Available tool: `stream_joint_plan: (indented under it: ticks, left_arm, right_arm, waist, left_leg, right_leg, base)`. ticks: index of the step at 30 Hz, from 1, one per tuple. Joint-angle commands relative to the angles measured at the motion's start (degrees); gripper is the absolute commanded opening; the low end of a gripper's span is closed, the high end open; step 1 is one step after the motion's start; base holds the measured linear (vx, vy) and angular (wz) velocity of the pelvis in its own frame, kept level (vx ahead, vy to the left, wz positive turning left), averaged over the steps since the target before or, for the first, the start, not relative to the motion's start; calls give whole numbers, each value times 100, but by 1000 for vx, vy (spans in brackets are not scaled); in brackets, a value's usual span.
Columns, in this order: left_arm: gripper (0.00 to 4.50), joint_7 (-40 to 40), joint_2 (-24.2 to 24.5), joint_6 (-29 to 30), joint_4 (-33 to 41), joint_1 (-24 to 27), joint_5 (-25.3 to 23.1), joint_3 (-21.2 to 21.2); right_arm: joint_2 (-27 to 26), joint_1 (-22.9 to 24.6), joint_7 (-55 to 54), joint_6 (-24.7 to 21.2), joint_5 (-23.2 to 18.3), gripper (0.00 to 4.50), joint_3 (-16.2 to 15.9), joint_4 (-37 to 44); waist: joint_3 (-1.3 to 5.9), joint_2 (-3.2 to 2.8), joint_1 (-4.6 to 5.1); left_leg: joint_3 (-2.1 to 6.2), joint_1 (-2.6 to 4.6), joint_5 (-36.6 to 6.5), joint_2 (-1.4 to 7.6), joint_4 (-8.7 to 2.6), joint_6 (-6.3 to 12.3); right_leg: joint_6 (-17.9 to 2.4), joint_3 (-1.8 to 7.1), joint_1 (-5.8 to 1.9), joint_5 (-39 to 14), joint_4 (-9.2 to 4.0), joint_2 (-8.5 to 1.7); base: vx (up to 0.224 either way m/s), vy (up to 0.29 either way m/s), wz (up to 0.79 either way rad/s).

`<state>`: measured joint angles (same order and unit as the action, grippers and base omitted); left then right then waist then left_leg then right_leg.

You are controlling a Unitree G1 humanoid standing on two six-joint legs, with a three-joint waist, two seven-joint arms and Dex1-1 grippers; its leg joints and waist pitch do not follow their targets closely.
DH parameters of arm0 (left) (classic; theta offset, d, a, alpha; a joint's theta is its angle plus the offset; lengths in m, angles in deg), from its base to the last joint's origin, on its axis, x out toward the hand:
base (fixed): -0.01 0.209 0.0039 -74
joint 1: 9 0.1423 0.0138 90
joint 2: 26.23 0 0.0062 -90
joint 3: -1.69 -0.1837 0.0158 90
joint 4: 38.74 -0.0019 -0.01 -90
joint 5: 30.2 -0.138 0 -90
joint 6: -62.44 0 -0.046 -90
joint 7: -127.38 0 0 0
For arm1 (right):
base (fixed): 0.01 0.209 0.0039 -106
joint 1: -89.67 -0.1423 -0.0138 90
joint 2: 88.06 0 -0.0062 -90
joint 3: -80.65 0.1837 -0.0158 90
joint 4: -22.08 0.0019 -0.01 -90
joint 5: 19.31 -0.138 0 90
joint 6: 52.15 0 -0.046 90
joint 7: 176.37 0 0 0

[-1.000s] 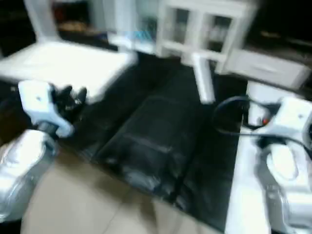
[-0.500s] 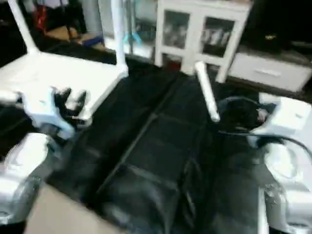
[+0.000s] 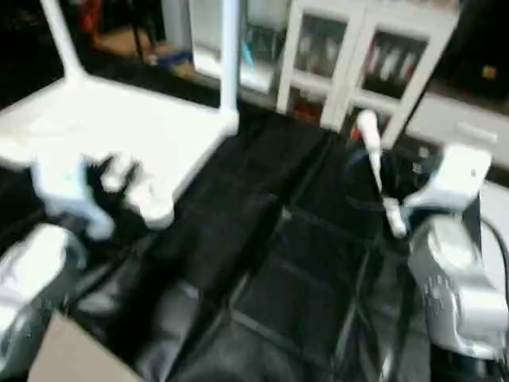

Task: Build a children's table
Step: Pick table leg

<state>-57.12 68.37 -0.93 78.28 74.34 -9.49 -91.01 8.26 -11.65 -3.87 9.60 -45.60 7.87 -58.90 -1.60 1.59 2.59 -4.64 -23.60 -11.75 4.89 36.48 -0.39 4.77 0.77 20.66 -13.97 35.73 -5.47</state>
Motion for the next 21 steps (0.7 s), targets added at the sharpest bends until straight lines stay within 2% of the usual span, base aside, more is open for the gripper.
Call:
stream_joint_plan:
  ticks: [1,2,3,4,5,6,7,8,9,10,12,13,14,15,16,17,18,19,20,21]
  left_arm:
    - [205,-297,196,148,180,146,144,-32]
    - [205,-369,234,171,204,175,187,-35]
    - [205,-412,256,185,218,192,213,-36]
    - [205,-551,333,258,250,238,333,18]
    - [205,-560,336,264,252,240,343,26]
    - [205,-659,350,328,271,264,444,116]
    - [205,-659,350,328,271,264,444,116]
    - [205,-776,408,372,279,251,472,183]
    - [205,-844,441,411,288,242,518,223]
    - [205,-931,507,444,293,229,546,248]
    - [205,-1111,616,535,327,234,706,298]
    - [205,-1218,684,588,373,251,827,333]
    - [205,-1285,725,623,406,265,911,358]
    - [205,-1388,791,663,460,279,1012,375]
    - [205,-1427,819,682,483,282,1047,379]
    - [205,-1595,934,770,575,291,1197,394]
    - [205,-1728,1036,860,659,298,1339,446]
    - [205,-1833,1109,951,742,273,1473,491]
    - [205,-1898,1154,1044,816,242,1599,525]
    - [205,-1973,1195,1148,910,213,1773,551]
  right_arm:
    - [86,-203,54,-45,145,448,-73,-264]
    - [102,-289,99,-36,210,448,-79,-410]
    - [111,-342,128,-31,249,448,-81,-499]
    - [205,-625,333,111,409,448,-115,-1041]
    - [212,-644,346,125,418,448,-119,-1079]
    - [288,-821,472,267,493,448,-174,-1450]
    - [288,-821,472,267,493,448,-174,-1450]
    - [375,-1081,607,509,594,448,-211,-2084]
    - [435,-1222,679,648,678,448,-245,-2442]
    - [487,-1401,773,815,741,448,-262,-2882]
    - [609,-1728,881,1106,903,448,-326,-3708]
    - [674,-1899,921,1231,983,448,-358,-4127]
    - [715,-2001,941,1301,1035,448,-380,-4377]
    - [762,-2152,974,1387,1104,448,-392,-4720]
    - [779,-2206,989,1414,1123,448,-395,-4840]
    - [854,-2459,1070,1556,1209,448,-399,-5394]
    - [905,-2665,1132,1678,1270,448,-386,-5827]
    - [941,-2819,1169,1768,1231,448,-299,-6145]
    - [963,-2930,1238,1799,1160,448,-211,-6375]
    - [1007,-3012,1329,1822,1149,448,-193,-6572]
  waist:
    - [294,24,-103]
    - [242,-11,-84]
    - [195,-12,-65]
    - [155,6,-68]
    - [137,13,-45]
    - [141,7,-73]
    - [128,16,-77]
    - [129,13,-135]
    - [131,-24,-138]
    - [138,-5,-132]
    - [157,-45,-143]
    - [155,-102,-148]
    - [165,-42,-108]
    - [193,-75,-152]
    - [195,-58,-140]
    - [208,-90,-138]
    - [235,-149,-157]
    - [244,-194,-164]
    - [229,-116,-157]
    - [160,-122,-192]
  left_leg:
    - [13,106,-13,414,-422,188]
    - [-20,173,-623,487,-484,-2]
    - [-56,227,-1389,539,-548,-218]
    - [-73,235,-1797,547,-582,-336]
    - [-88,286,-2478,553,-579,-580]
    - [-120,334,-2750,570,-560,-723]
    - [-139,343,-2826,569,-556,-759]
    - [-161,353,-2840,585,-563,-780]
    - [-157,331,-2898,580,-577,-830]
    - [-172,328,-2925,585,-574,-856]
    - [-190,296,-2949,584,-576,-879]
    - [-180,301,-2998,586,-577,-908]
    - [-188,260,-3055,579,-572,-903]
    - [-200,238,-2871,595,-576,-832]
    - [-210,222,-2794,598,-572,-801]
    - [-224,172,-2624,585,-572,-757]
    - [-217,134,-2449,573,-571,-682]
    - [-218,134,-2392,571,-561,-680]
    - [-259,111,-2335,568,-555,-579]
    - [-283,127,-2398,576,-553,-504]
  right_leg:
    - [-959,-38,-300,1224,-309,-187]
    - [-1168,-65,-207,541,-321,-117]
    - [-1254,-67,-138,-277,-369,-86]
    - [-1229,-58,-111,-741,-410,-86]
    - [-1148,-57,-49,-1588,-464,-123]
    - [-1019,-37,21,-1997,-524,-158]
    - [-946,-33,49,-2135,-565,-160]
    - [-853,-21,75,-2179,-580,-168]
    - [-807,-43,65,-2235,-571,-169]
    - [-792,-53,80,-2246,-579,-163]
    - [-788,-79,72,-2190,-566,-168]
    - [-818,-91,87,-2169,-552,-170]
    - [-875,-126,65,-2172,-552,-162]
    - [-916,-112,37,-1931,-524,-176]
    - [-963,-114,46,-1833,-515,-177]
    - [-1053,-126,13,-1635,-481,-177]
    - [-1120,-148,-41,-1469,-425,-193]
    - [-1177,-159,-37,-1357,-413,-199]
    - [-1228,-178,-23,-1333,-438,-173]
    - [-1249,-165,38,-1489,-467,-181]
  base:
    - [-66,-4,-1]
    - [-66,-4,-1]
    - [-72,2,4]
    - [-85,6,3]
    - [-85,6,3]
    - [-108,-1,4]
    - [-95,-8,8]
    - [-95,-8,8]
    - [-67,-5,4]
    - [-62,1,-1]
    - [-58,1,-2]
    - [0,0,0]
    - [0,0,0]
    - [0,0,0]
    - [0,0,0]
    - [0,0,0]
    - [0,0,0]
    - [0,0,0]
    - [0,0,0]
    - [0,0,0]
